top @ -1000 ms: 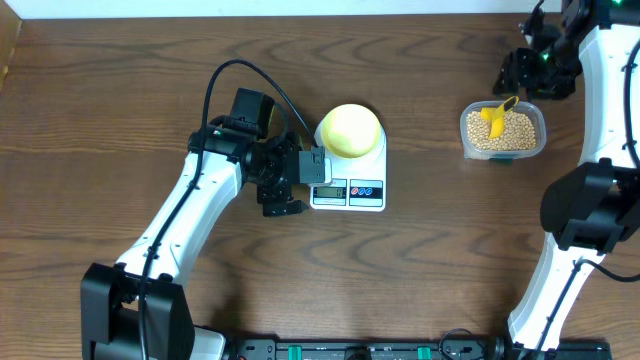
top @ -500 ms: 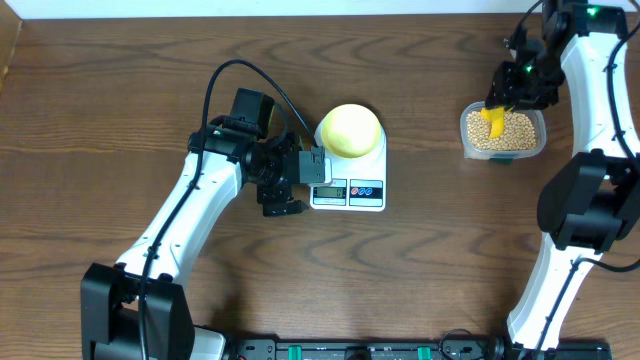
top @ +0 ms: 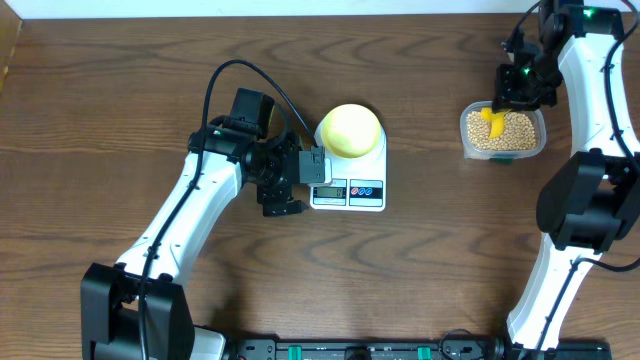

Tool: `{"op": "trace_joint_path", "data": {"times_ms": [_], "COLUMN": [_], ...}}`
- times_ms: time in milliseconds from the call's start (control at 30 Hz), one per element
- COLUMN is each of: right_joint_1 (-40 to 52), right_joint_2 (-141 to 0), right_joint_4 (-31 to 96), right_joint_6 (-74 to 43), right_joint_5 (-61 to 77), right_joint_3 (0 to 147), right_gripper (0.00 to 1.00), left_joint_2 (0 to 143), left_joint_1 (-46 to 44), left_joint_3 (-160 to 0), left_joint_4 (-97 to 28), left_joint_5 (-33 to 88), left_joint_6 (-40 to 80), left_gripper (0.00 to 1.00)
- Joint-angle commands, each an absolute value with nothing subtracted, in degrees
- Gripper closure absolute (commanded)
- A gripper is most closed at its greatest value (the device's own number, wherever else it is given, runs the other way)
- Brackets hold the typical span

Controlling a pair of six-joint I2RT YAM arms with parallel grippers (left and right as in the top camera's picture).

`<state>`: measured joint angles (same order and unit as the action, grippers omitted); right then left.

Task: Scoop item into bowl and weigh 50g on scale
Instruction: 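Move the right gripper down to the yellow scoop handle in the tub, then close the right gripper on the scoop and scoop up soybeans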

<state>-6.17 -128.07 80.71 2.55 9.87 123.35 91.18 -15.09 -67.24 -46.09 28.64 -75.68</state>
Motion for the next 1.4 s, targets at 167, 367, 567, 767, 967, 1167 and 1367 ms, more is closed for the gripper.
{"op": "trace_joint_path", "data": {"times_ms": [167,367,567,767,967,1167,1367], "right_joint_1": [-5.89,-5.91,-6.09,-6.28,-6.28,-6.28,-6.28], "right_joint_2": [-128.27,-128.27,-128.27,-128.27,-128.27,-128.27,-128.11], "right_joint_4": [80.6,80.6,80.6,80.53,80.6,80.53,80.62], "right_joint_6": [2.68,2.85,2.85,2.85,2.83,2.85,2.87], "right_joint_5": [5.06,5.08,4.62,4.64,4.64,4.64,4.67], "right_joint_3": [123.2,123.17,123.17,123.17,123.2,123.2,123.37], "right_gripper": [0.89,0.99,0.99,0.99,0.99,0.99,0.99], "left_joint_2": [90.56,90.56,90.56,90.56,90.56,90.56,90.54], "left_joint_1": [-14.81,-14.81,-14.81,-14.81,-14.81,-14.81,-14.81], "left_joint_3": [-67.09,-67.09,-67.09,-67.09,-67.09,-67.09,-67.09], "left_joint_4": [-46.22,-46.22,-46.22,-46.22,-46.22,-46.22,-46.22], "left_joint_5": [29.98,29.98,29.98,29.98,29.98,29.98,29.98], "left_joint_6": [-75.85,-75.85,-75.85,-75.85,-75.85,-75.85,-75.85], "left_gripper": [0.03,0.02,0.03,0.02,0.03,0.02,0.02]}}
